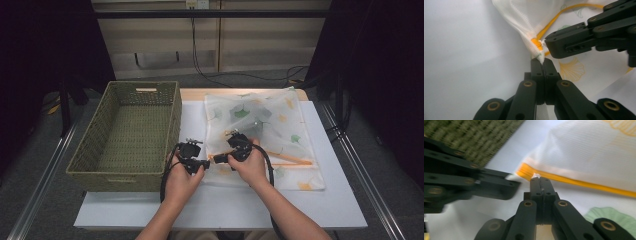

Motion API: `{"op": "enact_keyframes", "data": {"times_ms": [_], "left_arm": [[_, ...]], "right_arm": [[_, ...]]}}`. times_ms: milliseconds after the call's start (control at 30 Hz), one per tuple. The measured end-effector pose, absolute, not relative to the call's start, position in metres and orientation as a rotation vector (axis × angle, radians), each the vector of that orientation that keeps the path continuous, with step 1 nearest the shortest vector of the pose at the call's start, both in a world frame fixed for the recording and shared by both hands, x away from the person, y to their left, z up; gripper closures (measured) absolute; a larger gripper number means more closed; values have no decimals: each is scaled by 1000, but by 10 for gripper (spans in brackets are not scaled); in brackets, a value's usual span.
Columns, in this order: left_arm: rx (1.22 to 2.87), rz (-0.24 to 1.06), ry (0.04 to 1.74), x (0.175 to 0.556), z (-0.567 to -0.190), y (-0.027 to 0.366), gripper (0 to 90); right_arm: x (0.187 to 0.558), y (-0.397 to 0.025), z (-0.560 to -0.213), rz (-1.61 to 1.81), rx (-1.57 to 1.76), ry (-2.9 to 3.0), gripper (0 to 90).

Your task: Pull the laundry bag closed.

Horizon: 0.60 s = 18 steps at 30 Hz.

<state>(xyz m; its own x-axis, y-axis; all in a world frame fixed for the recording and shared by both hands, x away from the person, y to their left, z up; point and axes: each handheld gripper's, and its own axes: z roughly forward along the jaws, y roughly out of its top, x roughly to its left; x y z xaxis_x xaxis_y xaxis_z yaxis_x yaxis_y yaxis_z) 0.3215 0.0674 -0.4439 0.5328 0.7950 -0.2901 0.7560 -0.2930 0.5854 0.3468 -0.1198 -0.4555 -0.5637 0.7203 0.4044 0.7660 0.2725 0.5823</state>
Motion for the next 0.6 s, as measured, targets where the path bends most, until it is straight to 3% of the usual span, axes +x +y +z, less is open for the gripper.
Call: {"op": "enact_keyframes", "data": {"times_ms": [600], "left_arm": [[2087, 58, 1258, 320, -442, 69, 898]], "right_arm": [[345, -130, -458, -1143, -1478, -2467, 900]]}}
